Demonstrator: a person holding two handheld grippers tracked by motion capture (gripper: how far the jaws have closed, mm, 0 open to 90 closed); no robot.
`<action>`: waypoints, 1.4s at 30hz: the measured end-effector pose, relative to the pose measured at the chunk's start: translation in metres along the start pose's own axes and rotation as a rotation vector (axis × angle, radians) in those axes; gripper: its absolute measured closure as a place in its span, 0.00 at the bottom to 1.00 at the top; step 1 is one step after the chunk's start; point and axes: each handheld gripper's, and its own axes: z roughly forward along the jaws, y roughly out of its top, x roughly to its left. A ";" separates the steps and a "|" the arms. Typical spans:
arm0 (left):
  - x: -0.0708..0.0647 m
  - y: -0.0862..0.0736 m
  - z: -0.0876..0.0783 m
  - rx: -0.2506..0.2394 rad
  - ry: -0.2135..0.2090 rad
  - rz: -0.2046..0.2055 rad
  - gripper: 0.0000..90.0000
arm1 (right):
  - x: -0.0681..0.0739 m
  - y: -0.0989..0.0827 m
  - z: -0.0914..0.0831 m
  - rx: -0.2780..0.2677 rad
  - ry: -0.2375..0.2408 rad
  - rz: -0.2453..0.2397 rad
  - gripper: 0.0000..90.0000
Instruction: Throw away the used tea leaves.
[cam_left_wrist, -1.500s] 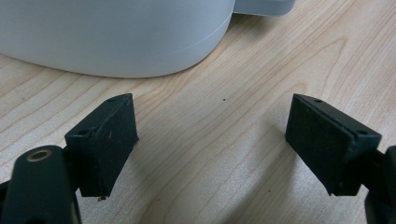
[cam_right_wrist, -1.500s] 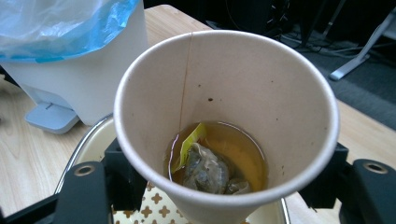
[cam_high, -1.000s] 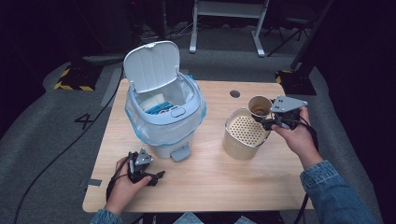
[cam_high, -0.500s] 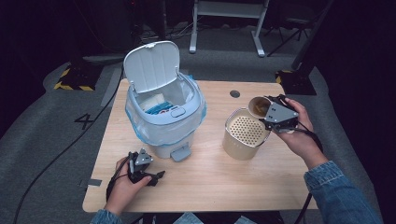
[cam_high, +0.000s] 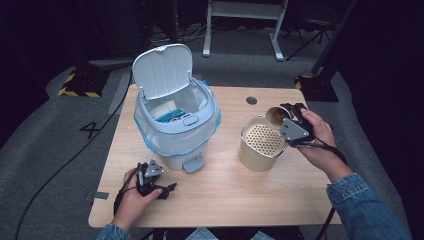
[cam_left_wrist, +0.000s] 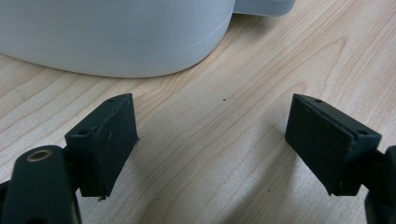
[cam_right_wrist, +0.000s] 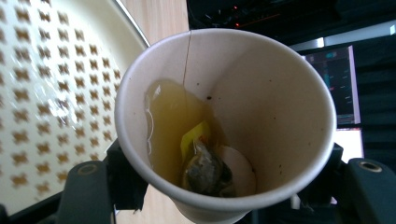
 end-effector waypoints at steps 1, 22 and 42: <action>0.000 0.000 0.000 0.000 0.000 0.000 0.19 | 0.002 0.001 0.001 0.012 -0.009 -0.034 0.37; 0.000 0.000 0.000 0.000 0.000 0.000 0.19 | 0.013 0.009 0.000 0.106 -0.123 -0.340 0.37; 0.000 0.000 0.000 0.000 0.000 0.000 0.19 | 0.023 0.024 -0.007 0.259 -0.276 -0.745 0.38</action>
